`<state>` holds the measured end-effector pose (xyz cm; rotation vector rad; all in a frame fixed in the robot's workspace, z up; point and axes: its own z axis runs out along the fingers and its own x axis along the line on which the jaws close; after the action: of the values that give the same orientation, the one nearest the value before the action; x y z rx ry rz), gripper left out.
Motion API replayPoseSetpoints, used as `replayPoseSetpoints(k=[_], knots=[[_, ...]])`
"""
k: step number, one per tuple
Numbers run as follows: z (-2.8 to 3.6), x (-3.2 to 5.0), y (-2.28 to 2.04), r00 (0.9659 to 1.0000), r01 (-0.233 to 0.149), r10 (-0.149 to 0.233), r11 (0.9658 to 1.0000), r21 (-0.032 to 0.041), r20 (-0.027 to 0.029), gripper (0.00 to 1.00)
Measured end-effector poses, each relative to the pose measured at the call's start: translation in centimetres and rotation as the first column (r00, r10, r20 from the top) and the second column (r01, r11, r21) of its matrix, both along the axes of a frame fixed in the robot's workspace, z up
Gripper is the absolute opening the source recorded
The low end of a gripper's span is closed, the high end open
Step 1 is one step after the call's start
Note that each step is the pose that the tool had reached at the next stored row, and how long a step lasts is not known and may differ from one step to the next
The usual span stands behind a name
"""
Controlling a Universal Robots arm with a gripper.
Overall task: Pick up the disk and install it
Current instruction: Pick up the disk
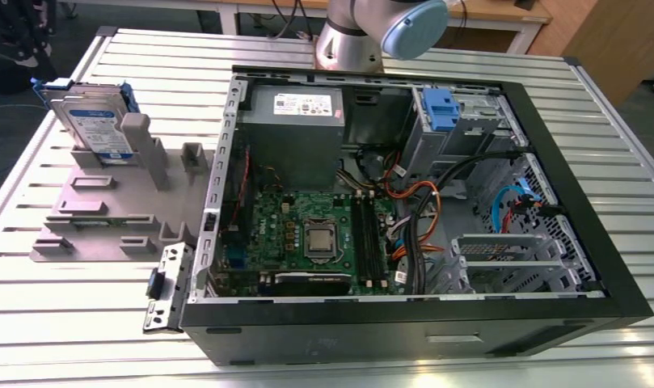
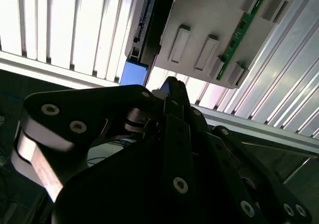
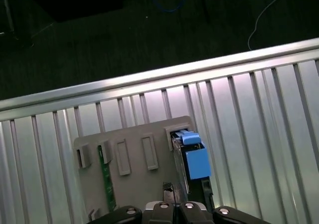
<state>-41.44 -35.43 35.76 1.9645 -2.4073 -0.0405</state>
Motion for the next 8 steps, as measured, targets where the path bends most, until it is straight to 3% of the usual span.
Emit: replayPoseSetpoints(k=[4,8], knots=[[0.00,-0.01,0.00,0.9993,-0.038,0.038,0.9993,-0.0001,0.0005,0.11],[-0.06,-0.05,0.00,0.9986,-0.053,0.053,0.9986,-0.0003,0.0067,0.11]])
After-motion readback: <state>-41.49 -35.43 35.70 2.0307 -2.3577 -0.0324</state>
